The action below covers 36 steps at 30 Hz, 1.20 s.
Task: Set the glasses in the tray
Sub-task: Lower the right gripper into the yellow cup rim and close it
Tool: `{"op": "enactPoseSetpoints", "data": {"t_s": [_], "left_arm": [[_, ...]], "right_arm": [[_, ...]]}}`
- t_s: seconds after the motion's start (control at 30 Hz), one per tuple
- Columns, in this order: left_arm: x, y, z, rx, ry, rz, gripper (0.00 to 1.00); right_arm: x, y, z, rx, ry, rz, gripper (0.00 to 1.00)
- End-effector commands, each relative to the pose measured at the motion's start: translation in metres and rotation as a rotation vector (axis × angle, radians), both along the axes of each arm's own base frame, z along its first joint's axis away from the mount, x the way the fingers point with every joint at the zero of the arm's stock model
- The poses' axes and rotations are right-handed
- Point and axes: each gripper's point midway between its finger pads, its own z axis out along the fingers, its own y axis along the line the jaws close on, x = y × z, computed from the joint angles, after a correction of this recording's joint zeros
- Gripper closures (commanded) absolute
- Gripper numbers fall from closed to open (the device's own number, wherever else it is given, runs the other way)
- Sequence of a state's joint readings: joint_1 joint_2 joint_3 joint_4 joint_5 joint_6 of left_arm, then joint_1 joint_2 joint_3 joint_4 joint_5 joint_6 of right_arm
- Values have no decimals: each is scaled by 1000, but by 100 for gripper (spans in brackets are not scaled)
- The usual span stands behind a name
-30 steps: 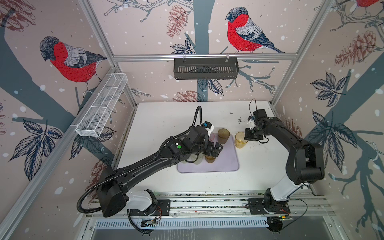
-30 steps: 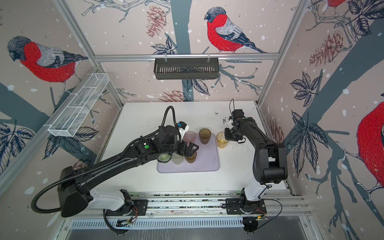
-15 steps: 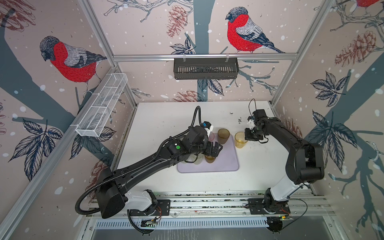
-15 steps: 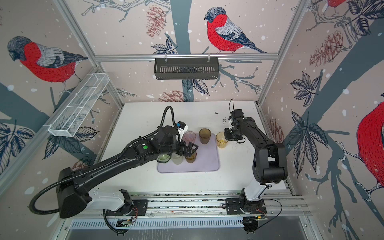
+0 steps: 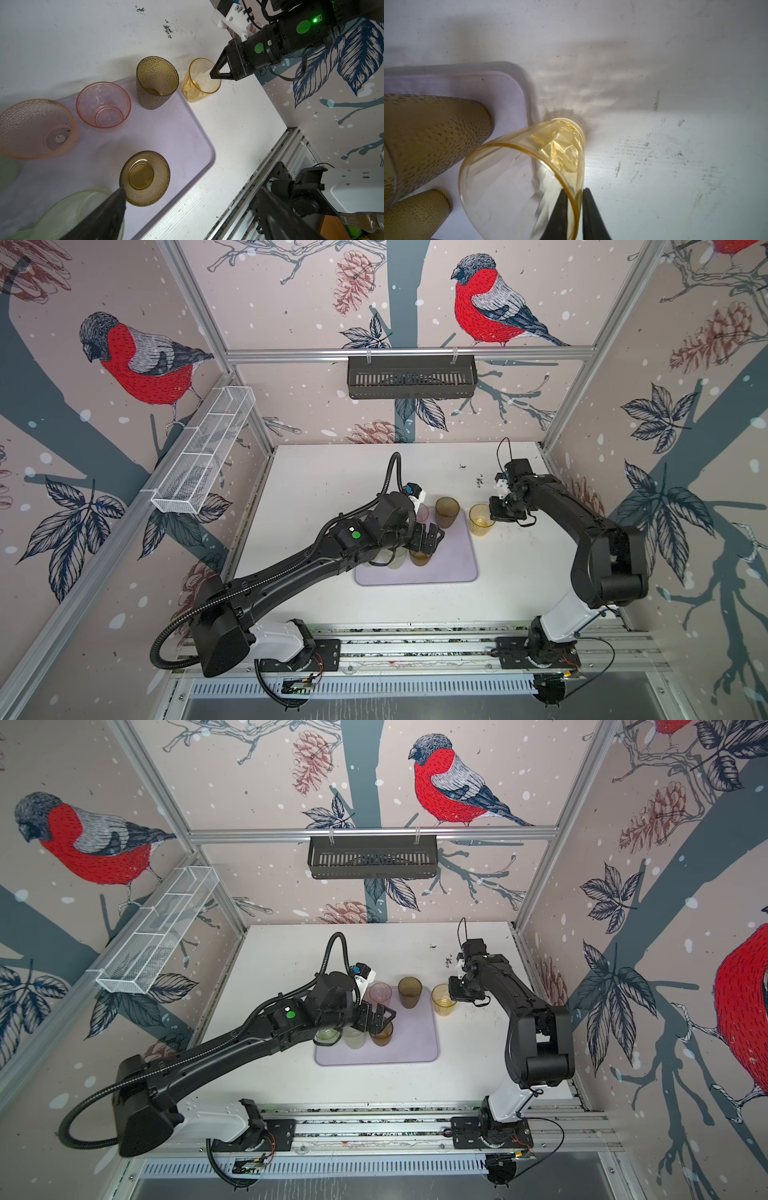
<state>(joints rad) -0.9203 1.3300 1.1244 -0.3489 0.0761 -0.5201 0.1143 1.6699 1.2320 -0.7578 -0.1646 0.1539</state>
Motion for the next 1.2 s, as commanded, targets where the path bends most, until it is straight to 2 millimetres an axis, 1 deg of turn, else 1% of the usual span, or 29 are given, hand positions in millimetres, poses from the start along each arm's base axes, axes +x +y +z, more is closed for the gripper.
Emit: {"op": "enactPoseSetpoints", "data": {"t_s": [0.0, 0.2, 0.57, 1.17], "left_arm": [[4, -4, 10, -34, -28, 6, 2], [4, -4, 10, -35, -27, 7, 2], [4, -4, 11, -36, -28, 7, 3], [4, -4, 10, -37, -29, 4, 2]], "right_arm": [[0, 2, 1, 4, 2, 13, 86], [1, 2, 0, 5, 5, 16, 89], [1, 3, 1, 5, 3, 18, 91], [-1, 0, 10, -9, -6, 22, 97]]}}
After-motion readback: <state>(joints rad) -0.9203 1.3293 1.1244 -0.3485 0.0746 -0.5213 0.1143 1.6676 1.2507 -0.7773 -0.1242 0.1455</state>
